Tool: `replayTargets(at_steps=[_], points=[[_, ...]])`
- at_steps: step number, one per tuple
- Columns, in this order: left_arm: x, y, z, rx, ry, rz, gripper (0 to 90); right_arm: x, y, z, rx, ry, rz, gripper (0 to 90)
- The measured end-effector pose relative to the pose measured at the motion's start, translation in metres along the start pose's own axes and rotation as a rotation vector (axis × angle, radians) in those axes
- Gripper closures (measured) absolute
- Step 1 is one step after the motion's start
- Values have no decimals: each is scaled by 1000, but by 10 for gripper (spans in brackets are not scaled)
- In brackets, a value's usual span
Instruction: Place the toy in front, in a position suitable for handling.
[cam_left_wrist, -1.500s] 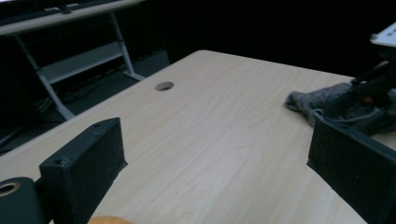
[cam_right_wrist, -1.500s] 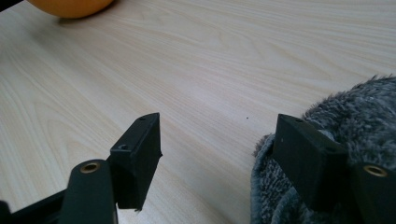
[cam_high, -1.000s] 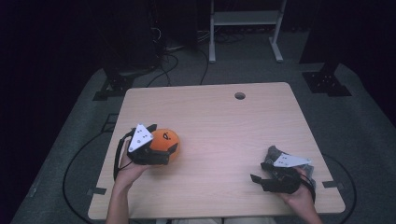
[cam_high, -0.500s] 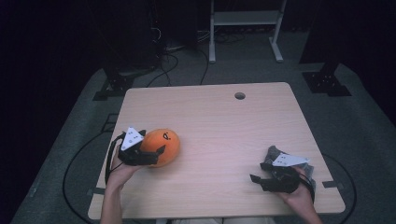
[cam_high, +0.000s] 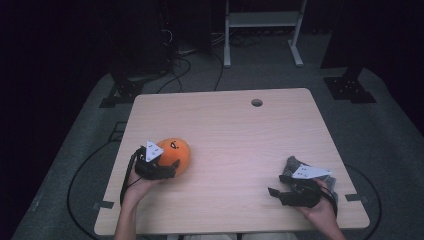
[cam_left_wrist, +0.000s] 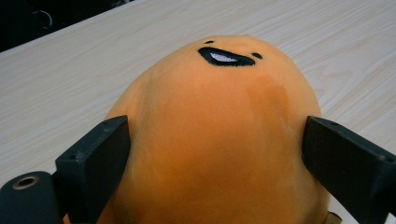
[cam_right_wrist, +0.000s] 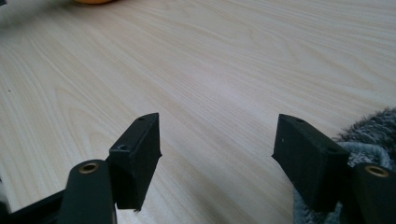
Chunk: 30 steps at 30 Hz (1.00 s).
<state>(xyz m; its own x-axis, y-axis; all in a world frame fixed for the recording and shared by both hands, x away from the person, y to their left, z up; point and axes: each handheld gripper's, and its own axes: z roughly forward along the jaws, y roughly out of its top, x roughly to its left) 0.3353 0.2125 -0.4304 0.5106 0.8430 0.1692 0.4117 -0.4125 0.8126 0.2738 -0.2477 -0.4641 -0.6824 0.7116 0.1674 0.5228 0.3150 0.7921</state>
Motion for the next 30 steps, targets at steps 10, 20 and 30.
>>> replayTargets(at_steps=[10, 20, 30], points=[[-1, -2, 4, -15, 25, 8, 27, 0, 1, 2, 10, 5, -5, 312], [-3, -6, -1, -51, 12, 69, 182, 0, 1, -1, -6, -7, -9, 316], [-2, -5, -3, -43, -8, 57, 255, -1, 1, -1, -7, -9, -9, 316]])
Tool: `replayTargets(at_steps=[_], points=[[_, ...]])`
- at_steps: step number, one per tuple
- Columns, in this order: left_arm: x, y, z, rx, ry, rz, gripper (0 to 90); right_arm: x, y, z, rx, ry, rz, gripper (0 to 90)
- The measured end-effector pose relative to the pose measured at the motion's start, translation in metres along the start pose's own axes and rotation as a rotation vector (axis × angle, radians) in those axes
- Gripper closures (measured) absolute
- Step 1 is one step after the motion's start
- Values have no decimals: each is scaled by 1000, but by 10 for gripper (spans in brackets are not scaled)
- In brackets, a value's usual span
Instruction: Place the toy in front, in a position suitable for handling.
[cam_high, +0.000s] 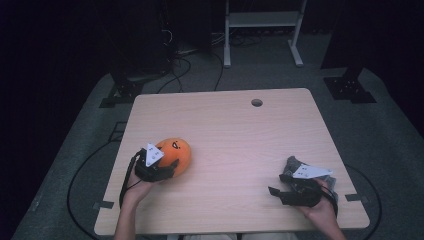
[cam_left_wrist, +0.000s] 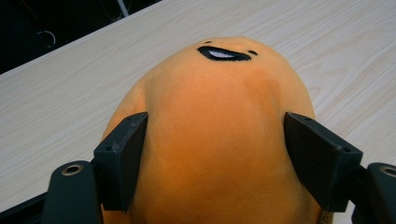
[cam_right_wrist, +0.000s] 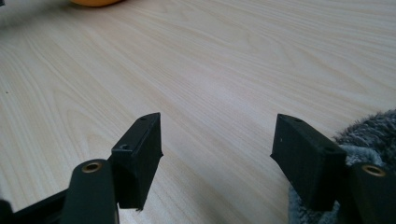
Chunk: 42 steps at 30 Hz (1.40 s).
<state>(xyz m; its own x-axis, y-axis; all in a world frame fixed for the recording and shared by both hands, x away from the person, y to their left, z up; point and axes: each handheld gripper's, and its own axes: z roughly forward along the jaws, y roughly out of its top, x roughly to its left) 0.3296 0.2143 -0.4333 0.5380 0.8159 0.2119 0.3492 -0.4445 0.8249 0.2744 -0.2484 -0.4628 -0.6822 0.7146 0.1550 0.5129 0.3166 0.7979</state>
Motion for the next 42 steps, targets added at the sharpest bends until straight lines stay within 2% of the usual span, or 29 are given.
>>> replayTargets(at_steps=[3, 6, 12, 14, 16, 19, 23, 24, 29, 30, 31, 34, 37, 39, 40, 42], points=[[-1, 2, -2, 4, -1, 2, 307, 0, 0, 1, 0, 0, 1, 316], [1, 4, -4, 22, -6, -23, 343, 1, 0, 0, -3, 1, -7, 316], [-1, 7, -5, 20, 11, -14, 398, -1, 0, -1, -4, -3, 5, 316], [-2, 9, -7, 15, 14, 3, 401, -2, 0, -2, -12, -4, 3, 316], [-2, 10, -7, 15, 12, 2, 401, -2, 0, -3, -13, -4, 2, 316], [1, 9, -10, -9, -3, -38, 404, -2, 0, -4, -19, -8, 6, 314], [2, 11, -14, -24, -4, -39, 406, -2, 1, -4, -22, -10, 9, 313], [1, 13, -16, -40, -8, -40, 405, -2, 0, -4, -23, -9, 6, 313], [-4, 17, -17, -72, -73, -53, 409, -2, 0, -4, -23, -7, 9, 313], [-4, 17, -17, -72, -73, -53, 409, -2, 1, -3, -24, -8, 10, 313], [-8, 20, -17, -83, -96, -48, 409, -2, 1, -3, -24, -9, 11, 314], [-13, 24, -18, -105, -116, -47, 409, -2, 1, -4, -28, -10, 6, 313], [-24, 33, -20, -148, -162, -41, 409, -2, 1, -7, -46, -14, 11, 314], [-32, 37, -19, -158, -189, -28, 409, -4, 2, -8, -53, -17, 18, 313], [-32, 37, -19, -158, -189, -28, 408, -4, 2, -8, -53, -17, 18, 313], [-46, 43, -15, -165, -223, 1, 407, -5, 2, -12, -75, -17, 29, 315]])
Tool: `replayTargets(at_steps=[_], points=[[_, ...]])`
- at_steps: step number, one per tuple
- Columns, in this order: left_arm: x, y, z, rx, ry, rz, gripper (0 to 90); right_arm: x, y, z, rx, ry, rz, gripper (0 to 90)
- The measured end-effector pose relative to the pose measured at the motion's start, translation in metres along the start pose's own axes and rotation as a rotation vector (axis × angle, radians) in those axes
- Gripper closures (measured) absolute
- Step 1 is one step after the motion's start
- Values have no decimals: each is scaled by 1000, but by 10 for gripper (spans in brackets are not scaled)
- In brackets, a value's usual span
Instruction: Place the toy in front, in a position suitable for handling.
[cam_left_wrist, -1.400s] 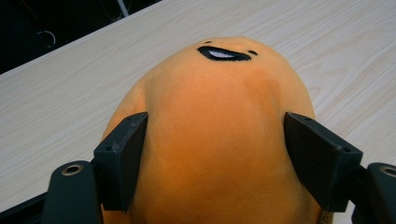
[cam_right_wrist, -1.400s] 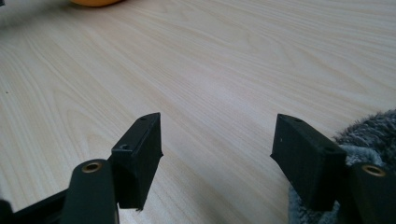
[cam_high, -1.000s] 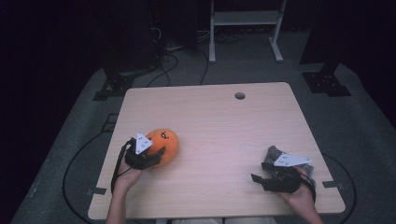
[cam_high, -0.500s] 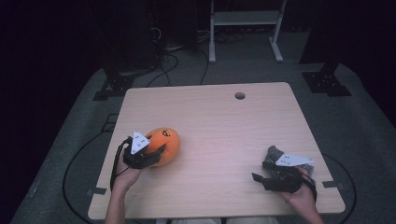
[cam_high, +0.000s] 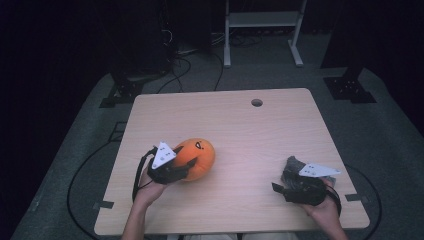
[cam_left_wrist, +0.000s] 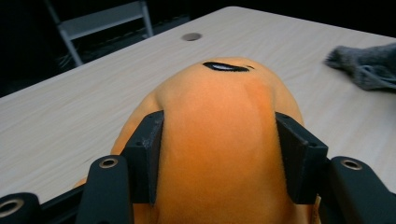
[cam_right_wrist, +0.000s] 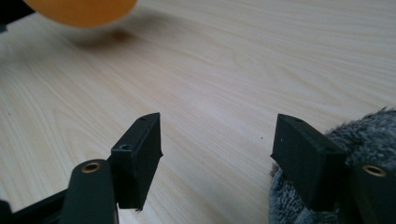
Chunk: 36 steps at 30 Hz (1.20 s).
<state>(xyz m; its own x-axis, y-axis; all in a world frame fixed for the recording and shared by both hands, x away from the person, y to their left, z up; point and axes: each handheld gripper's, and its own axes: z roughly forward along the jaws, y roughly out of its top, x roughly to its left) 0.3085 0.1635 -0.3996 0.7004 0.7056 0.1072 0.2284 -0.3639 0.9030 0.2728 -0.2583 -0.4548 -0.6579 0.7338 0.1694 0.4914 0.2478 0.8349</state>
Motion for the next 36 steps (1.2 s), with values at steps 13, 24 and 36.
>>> replayTargets(at_steps=[13, 24, 36], points=[[-40, 9, 29, 14, -94, 66, 406, -10, 13, -22, -110, -36, 56, 326], [-69, 18, 48, 11, -112, 97, 403, -31, 14, -29, -93, -165, 100, 407], [-99, 14, 68, 20, -182, 168, 381, -50, 20, -6, 119, -282, 122, 572]])
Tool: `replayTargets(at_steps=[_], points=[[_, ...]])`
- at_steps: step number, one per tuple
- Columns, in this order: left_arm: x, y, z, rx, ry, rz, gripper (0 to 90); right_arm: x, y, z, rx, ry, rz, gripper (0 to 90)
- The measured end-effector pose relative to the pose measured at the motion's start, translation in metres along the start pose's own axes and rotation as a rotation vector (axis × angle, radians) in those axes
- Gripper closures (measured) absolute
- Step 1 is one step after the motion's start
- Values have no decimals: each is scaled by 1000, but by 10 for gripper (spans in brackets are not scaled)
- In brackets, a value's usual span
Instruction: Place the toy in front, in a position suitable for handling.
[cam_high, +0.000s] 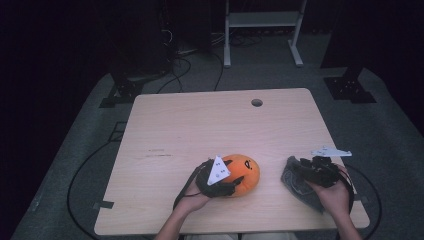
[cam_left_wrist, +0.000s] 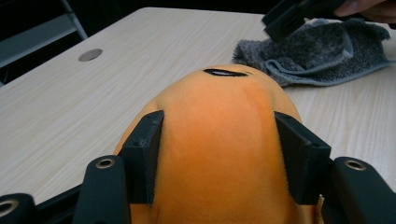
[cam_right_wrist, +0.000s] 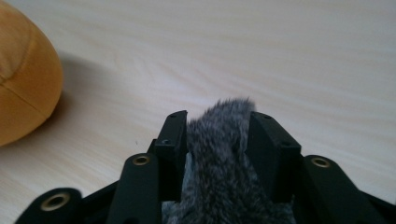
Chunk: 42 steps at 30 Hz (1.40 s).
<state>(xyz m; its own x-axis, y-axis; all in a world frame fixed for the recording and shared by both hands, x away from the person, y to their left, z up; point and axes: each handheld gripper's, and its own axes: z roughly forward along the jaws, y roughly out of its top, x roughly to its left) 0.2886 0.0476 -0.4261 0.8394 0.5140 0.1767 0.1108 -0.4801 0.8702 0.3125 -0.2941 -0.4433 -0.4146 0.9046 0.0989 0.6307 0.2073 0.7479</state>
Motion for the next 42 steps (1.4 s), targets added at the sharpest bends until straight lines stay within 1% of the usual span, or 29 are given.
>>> replayTargets(at_steps=[1, 2, 3, 4, 5, 7, 9, 10, 11, 12, 13, 14, 16, 17, 18, 19, 20, 21, 26, 28, 31, 33, 35, 36, 37, 38, 39, 40, 42], points=[[-2, -1, 3, -7, -8, 6, 374, -1, -3, 7, 55, 10, 4, 591], [-2, -1, 3, -7, -8, 6, 363, -1, -3, 7, 55, 10, 4, 591], [-2, 0, 3, -7, -23, 9, 343, -2, -7, 14, 108, 4, 10, 611], [-2, 0, 3, -6, -27, 8, 303, -3, -9, 18, 136, 0, 16, 618], [-2, 1, 3, -3, -31, 11, 264, -4, -11, 21, 144, 4, 20, 620], [-1, 2, 0, -1, -45, 0, 188, -4, -11, 21, 143, 6, 37, 629], [2, 5, -7, -9, -64, 1, 156, -4, -12, 21, 141, 7, 44, 645], [2, 5, -7, -9, -64, 1, 146, -4, -12, 21, 141, 7, 44, 645], [4, 7, -15, -16, -61, -2, 135, -5, -12, 21, 144, 10, 41, 665], [4, 7, -15, -16, -61, -2, 128, -5, -12, 21, 144, 10, 41, 665], [5, 7, -22, -21, -72, 3, 125, -6, -12, 21, 145, 9, 46, 689], [5, 7, -22, -21, -72, 3, 118, -6, -12, 21, 151, 10, 54, 699], [7, 6, -26, -16, -74, 12, 113, -6, -11, 20, 156, 13, 47, 722], [8, 3, -29, 5, -80, 34, 108, -5, -11, 20, 163, 16, 43, 725], [8, 3, -29, 5, -80, 34, 107, -5, -11, 20, 163, 16, 43, 725], [9, -1, -30, 13, -77, 69, 107, -3, -10, 20, 172, 9, 33, 731], [9, -1, -30, 13, -77, 69, 107, -3, -10, 20, 172, 9, 33, 731], [10, -3, -31, 34, -87, 83, 108, -1, -10, 20, 175, 2, 18, 738], [15, -6, -36, 40, -86, 83, 112, 1, -9, 20, 174, -9, 5, 767], [19, -7, -42, 22, -115, 78, 121, 2, -10, 19, 172, -7, 2, 774], [22, -11, -43, 44, -99, 74, 121, 4, -10, 18, 175, 0, -7, 780], [22, -13, -41, 52, -101, 71, 121, 4, -10, 18, 174, 5, -5, 780], [22, -19, -34, 97, -99, 84, 121, 6, -8, 15, 147, 41, 13, 782], [22, -19, -34, 97, -99, 84, 123, 6, -8, 15, 147, 41, 13, 782], [22, -24, -29, 95, -115, 84, 127, 12, -3, 3, 85, 89, 25, 783], [22, -24, -29, 95, -115, 84, 128, 12, -3, 3, 85, 89, 25, 783], [22, -27, -28, 73, -111, 65, 136, 19, 2, -7, 30, 128, 26, 782], [23, -27, -27, 72, -111, 54, 144, 23, 5, -14, -4, 142, 12, 782], [23, -28, -26, 74, -100, 59, 188, 34, 11, -25, -62, 181, -12, 782]])
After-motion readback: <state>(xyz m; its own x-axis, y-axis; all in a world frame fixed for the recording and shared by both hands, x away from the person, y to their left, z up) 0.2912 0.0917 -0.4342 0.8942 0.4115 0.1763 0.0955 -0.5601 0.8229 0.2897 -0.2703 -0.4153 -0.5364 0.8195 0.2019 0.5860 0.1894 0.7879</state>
